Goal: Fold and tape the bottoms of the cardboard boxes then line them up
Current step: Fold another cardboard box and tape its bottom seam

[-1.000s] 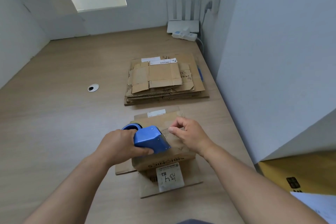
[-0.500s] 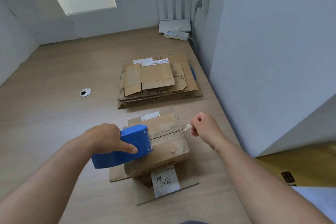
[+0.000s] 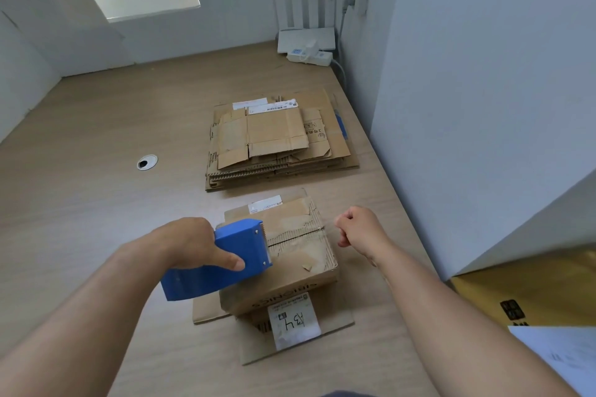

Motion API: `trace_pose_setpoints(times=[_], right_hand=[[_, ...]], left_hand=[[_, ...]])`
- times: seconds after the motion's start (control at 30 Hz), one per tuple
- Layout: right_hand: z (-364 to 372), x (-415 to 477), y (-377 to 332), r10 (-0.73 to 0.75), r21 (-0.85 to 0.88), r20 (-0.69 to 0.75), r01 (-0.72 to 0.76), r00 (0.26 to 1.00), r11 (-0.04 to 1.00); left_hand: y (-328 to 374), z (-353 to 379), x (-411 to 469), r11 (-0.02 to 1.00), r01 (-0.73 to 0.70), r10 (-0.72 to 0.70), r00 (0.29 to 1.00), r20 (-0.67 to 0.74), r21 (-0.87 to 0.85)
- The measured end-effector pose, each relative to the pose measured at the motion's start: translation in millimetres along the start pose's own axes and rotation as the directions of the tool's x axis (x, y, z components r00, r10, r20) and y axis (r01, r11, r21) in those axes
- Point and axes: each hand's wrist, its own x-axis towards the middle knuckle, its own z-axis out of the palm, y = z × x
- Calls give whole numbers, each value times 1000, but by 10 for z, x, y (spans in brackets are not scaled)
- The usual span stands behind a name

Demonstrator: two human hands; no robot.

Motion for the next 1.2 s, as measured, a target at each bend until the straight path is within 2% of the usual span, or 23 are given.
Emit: trace_pose_setpoints(times=[0.17, 0.3, 0.37, 0.5, 0.57, 0.7, 1.0, 1.2], right_hand=[[181, 60, 57, -36, -171, 18, 39, 999, 985], [186, 49, 119, 69, -187, 38, -61, 997, 980], [157, 30, 145, 108, -226, -23, -110, 994, 968], [163, 19, 54, -76, -281, -215, 13, 974, 960], [194, -36, 0, -120, -277, -261, 45, 958, 960], [433, -205, -13, -174, -397, -56, 138, 983, 907], [491, -275, 12, -62, -299, -55, 43, 997, 953], [464, -256, -44, -37, -224, -23, 31, 999, 974]], left_hand=[[4, 34, 13, 1000, 3, -3, 1000, -11, 21], [-23, 45, 8, 999, 16, -16, 1000, -23, 29], [-22, 47, -13, 999, 18, -17, 999, -33, 35], [6, 53, -59, 999, 9, -7, 998, -57, 34], [-4, 62, -68, 1000, 7, -5, 998, -62, 23], [-14, 82, -81, 1000, 2, -1, 998, -70, 21], [5, 72, -102, 1000, -9, 11, 998, -66, 24], [-153, 22, -60, 998, -42, 44, 999, 20, -53]])
